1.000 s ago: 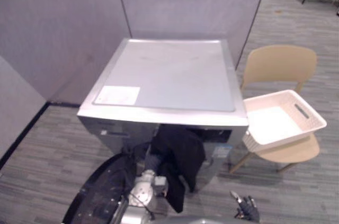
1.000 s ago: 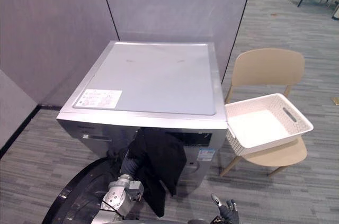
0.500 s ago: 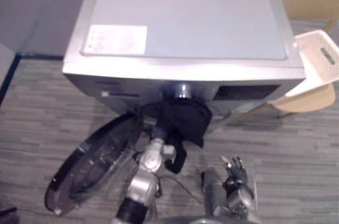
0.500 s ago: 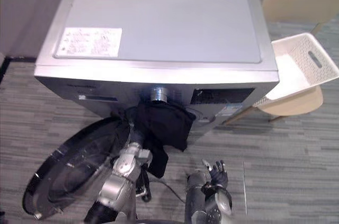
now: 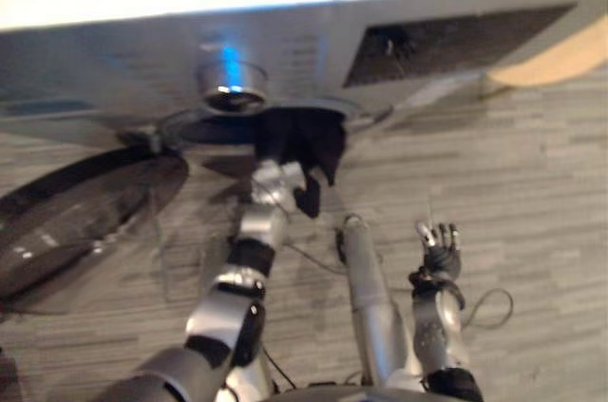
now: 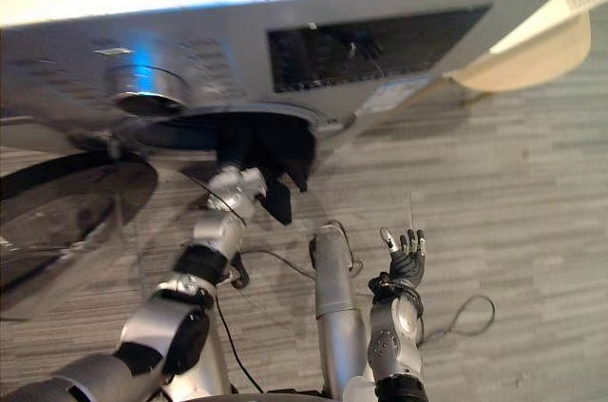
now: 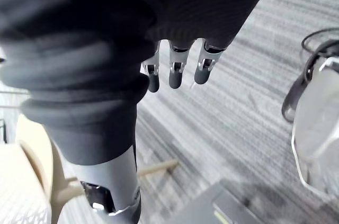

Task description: Pick up the laundry basket with both hands and put the clothes into the washing machine.

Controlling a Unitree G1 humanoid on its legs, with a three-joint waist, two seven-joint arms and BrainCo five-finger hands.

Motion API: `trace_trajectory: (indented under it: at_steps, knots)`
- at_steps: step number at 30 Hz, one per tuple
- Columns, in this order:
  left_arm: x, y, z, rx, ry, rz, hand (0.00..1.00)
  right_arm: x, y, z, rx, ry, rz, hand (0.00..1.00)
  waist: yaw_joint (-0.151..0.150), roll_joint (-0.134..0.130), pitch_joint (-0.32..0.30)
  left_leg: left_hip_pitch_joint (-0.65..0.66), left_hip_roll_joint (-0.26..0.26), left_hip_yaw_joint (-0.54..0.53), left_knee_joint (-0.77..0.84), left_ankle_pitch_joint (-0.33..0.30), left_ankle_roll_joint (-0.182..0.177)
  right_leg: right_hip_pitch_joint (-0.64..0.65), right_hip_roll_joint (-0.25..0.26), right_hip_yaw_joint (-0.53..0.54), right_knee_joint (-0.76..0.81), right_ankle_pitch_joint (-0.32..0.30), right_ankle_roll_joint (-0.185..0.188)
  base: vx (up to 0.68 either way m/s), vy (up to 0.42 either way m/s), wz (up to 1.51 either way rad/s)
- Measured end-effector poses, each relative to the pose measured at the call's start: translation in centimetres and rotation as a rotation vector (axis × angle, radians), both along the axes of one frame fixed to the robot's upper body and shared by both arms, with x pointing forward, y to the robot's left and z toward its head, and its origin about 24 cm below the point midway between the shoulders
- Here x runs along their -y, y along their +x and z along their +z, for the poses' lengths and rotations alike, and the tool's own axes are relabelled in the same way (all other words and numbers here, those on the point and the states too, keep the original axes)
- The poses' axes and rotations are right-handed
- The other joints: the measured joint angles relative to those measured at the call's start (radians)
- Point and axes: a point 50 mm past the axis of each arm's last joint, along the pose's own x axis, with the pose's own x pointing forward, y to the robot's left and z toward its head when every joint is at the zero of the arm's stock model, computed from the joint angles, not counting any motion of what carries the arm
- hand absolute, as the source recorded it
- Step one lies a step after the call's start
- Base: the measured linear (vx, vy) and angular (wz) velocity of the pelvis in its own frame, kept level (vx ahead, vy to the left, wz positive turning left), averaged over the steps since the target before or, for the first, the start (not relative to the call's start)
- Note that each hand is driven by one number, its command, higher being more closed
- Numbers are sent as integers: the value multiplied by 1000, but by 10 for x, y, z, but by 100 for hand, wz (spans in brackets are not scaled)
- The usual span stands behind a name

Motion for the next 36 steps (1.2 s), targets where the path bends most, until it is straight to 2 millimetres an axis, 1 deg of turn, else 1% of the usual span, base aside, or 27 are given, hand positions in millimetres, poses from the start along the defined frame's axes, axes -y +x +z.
trace_trajectory:
  at_steps: [1,2,3,4,5,6,7,8,9,10,11,12,13,14,15,16,17,18,19,21,25,28,29,32,34,36]
  knots:
    - [-12,8,15,22,-43,32,100,0,0,1,10,3,-3,0,-11,-7,21,-21,16,-2,18,-1,-1,-22,15,3,11,4,0,-67,12,-31]
    - [-18,11,21,34,-79,46,100,0,0,0,12,8,-5,0,-13,-7,25,-37,21,-5,26,-1,-1,-36,21,1,15,6,1,-56,19,-27]
    - [-25,18,35,54,-155,63,100,1,-1,0,11,8,-7,0,-17,-9,26,-73,32,-10,37,-1,-1,-70,33,1,20,11,2,-51,32,-21]
    - [-31,23,49,76,-206,77,100,1,-1,0,11,8,-8,0,-21,-16,33,-97,35,-12,44,-1,-1,-97,40,3,27,15,4,-43,33,-17]
    - [-33,25,56,89,-226,80,100,1,-1,0,12,8,-9,0,-23,-17,41,-105,38,-16,51,-1,-1,-104,45,2,32,15,4,-40,40,-19]
    - [-42,29,72,126,-267,97,100,0,-1,0,17,8,0,0,-23,-22,52,-123,51,-19,65,-1,-1,-119,53,1,38,15,4,-32,33,-13]
    - [-45,30,81,147,-291,101,100,0,-1,0,22,9,3,0,-27,-23,54,-134,50,-23,67,-1,-1,-128,54,2,39,16,5,-54,71,-10]
    - [-51,32,99,190,-322,103,100,1,-1,0,28,25,0,0,-40,-23,57,-154,50,-29,72,-1,-1,-144,57,-2,41,18,7,-56,87,-5]
    - [-55,33,120,243,-342,100,100,2,-2,-1,29,33,-6,0,-43,-25,61,-167,53,-32,79,-1,-1,-155,63,-1,43,21,8,-54,89,-6]
    - [-56,33,133,273,-347,98,100,3,-2,-1,31,35,-8,0,-42,-25,69,-169,54,-37,83,-1,-1,-156,66,-1,43,23,9,-38,63,-11]
    - [-59,32,161,340,-352,92,100,4,-4,-4,27,46,-13,0,-43,-24,76,-178,56,-41,90,-1,-1,-161,68,-2,45,24,8,-42,67,-8]
    - [-61,27,193,421,-358,86,100,5,-6,-8,16,66,-21,0,-43,-24,76,-187,56,-41,91,-2,-1,-170,68,-1,46,28,9,-57,85,-4]
    - [-62,22,216,489,-361,84,100,5,-7,-12,6,76,-20,0,-44,-23,77,-190,56,-41,92,-2,-1,-174,68,-1,46,29,10,-55,83,-1]
    - [-63,16,233,542,-354,80,100,5,-9,-13,3,83,-20,0,-45,-23,77,-191,55,-41,92,-2,-1,-175,68,-1,47,29,10,-58,86,1]
    - [-67,-1,274,683,-315,85,100,7,-13,-16,1,103,-33,0,-46,-22,78,-193,54,-41,94,-1,-1,-179,68,0,52,30,9,-49,73,0]
    - [-70,-14,298,772,-281,88,100,9,-15,-16,-1,104,-38,0,-46,-21,78,-194,54,-41,96,-1,-1,-182,69,1,56,30,9,-48,68,1]
    - [-73,-22,308,838,-237,103,100,9,-16,-16,1,107,-41,0,-47,-22,79,-197,54,-41,98,-1,-1,-185,69,1,59,30,9,-31,40,1]
    - [-74,-34,322,917,-183,120,100,14,-17,-14,23,105,-58,0,-51,-24,102,-199,54,-42,102,-1,-1,-189,70,1,64,30,9,-35,40,1]
    - [-71,-41,335,943,-175,128,100,19,-19,-15,31,115,-90,0,-43,-22,111,-212,53,-42,108,-1,-1,-203,71,2,72,30,9,-50,49,2]
    - [-72,-50,348,979,-106,156,100,22,-21,-15,35,122,-110,0,-42,-21,112,-227,51,-45,121,-1,-1,-221,71,3,87,30,9,-59,61,0]
    - [-75,-63,360,1023,65,251,100,27,-24,-10,65,111,-116,0,-45,-21,113,-257,50,-56,146,-1,-1,-256,71,2,122,30,9,-56,53,0]
    - [-77,-66,362,1027,184,308,100,32,-29,-12,57,111,-138,0,-48,-21,113,-267,50,-65,162,-1,-1,-267,77,2,141,30,9,-56,35,-1]
    - [-77,-65,363,1020,249,330,0,35,-32,-13,52,111,-153,0,-50,-21,113,-269,50,-65,164,-1,-1,-269,77,2,144,30,9,-46,48,0]
    - [-75,-59,359,976,384,371,0,38,-39,-17,50,108,-162,0,-51,-21,113,-270,48,-67,171,-1,-1,-269,75,2,151,30,9,-46,70,2]
    - [-75,-57,358,955,428,389,0,38,-41,-18,47,112,-163,0,-53,-21,113,-270,48,-67,173,-1,-1,-269,75,1,151,30,9,-27,47,0]
    - [-74,-54,358,927,516,413,0,37,-43,-21,39,116,-159,0,-55,-21,113,-273,47,-69,174,-1,0,-269,74,0,151,30,9,-33,56,1]
